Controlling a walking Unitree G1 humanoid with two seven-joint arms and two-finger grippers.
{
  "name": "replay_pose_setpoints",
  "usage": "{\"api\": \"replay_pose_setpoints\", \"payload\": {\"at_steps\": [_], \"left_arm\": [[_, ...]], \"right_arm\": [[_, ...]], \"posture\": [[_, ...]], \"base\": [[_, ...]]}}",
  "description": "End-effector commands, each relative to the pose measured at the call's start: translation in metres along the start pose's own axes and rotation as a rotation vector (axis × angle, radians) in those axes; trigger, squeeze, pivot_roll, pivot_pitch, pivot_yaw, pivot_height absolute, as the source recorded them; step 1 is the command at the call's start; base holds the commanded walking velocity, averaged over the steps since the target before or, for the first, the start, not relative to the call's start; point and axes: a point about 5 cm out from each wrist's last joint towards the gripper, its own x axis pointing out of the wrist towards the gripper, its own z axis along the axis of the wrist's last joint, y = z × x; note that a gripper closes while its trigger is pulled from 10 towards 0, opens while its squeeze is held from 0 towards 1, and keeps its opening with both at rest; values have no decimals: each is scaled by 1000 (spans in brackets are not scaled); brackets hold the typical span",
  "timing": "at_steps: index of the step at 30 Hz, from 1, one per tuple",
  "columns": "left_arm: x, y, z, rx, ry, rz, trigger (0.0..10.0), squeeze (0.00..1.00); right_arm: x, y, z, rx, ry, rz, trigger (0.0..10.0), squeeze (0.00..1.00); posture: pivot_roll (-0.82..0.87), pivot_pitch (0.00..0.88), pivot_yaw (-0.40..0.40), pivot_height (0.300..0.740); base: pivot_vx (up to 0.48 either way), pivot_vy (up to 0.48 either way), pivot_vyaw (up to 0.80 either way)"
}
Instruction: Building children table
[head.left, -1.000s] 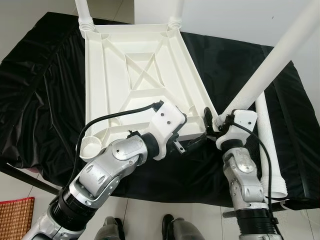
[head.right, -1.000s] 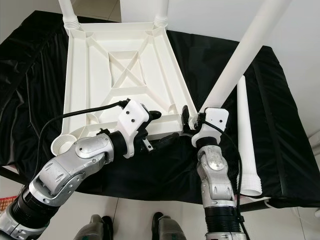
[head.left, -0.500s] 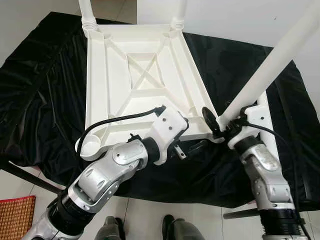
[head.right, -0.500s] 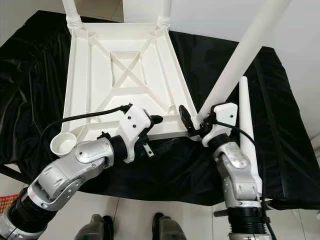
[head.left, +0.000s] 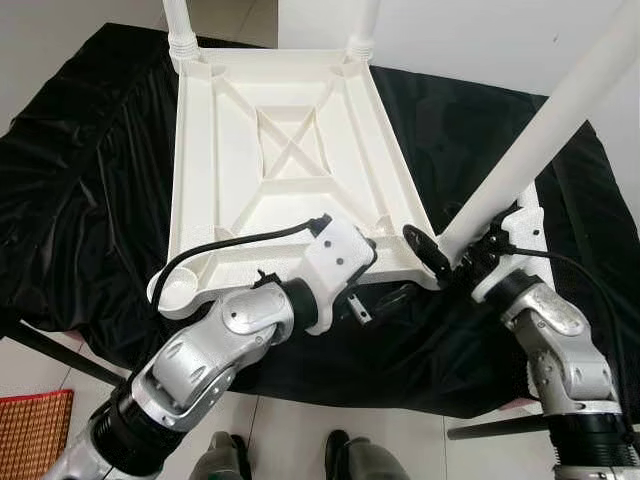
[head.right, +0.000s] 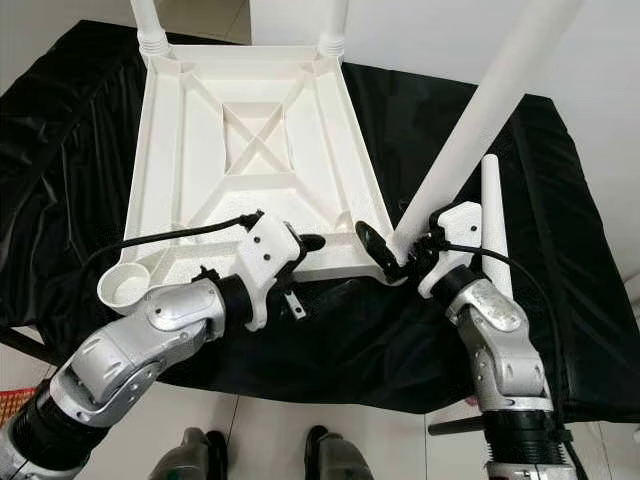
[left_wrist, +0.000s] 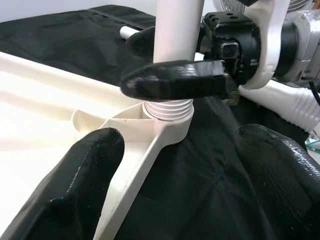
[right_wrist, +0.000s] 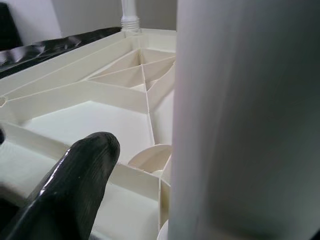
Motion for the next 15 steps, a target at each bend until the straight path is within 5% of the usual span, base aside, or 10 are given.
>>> {"api": "replay_pose_setpoints", "payload": {"at_steps": [1,2,4,5,6,15], "left_arm": [[-1,-13,0,-5,2,-134,10000,0],[-1,-12,0,-5,2,-135,10000,0],[-2,-12,0,-2,4,-136,10000,0],[-2,-12,0,-1,4,-136,10000,0],[-2,-12,0,0,5,-136,10000,0],[-3,-12,0,-4,4,-131,10000,0]], "right_arm": [[-5,-3,-6,27,36,29,8824,0],[-6,-3,-7,30,40,33,8824,0],[-7,-5,-7,36,42,34,1412,0],[-7,-6,-7,38,43,34,1412,0],[-7,-7,-7,41,44,31,0,0],[-9,-12,-6,51,56,28,0,0]], "posture": [[76,199,-53,740],[76,199,-53,740],[76,199,-53,740],[76,199,-53,740],[75,196,-50,740],[75,194,-53,740]], "base": [[0,0,0],[0,0,0],[0,0,0],[0,0,0],[0,0,0],[0,0,0]]}}
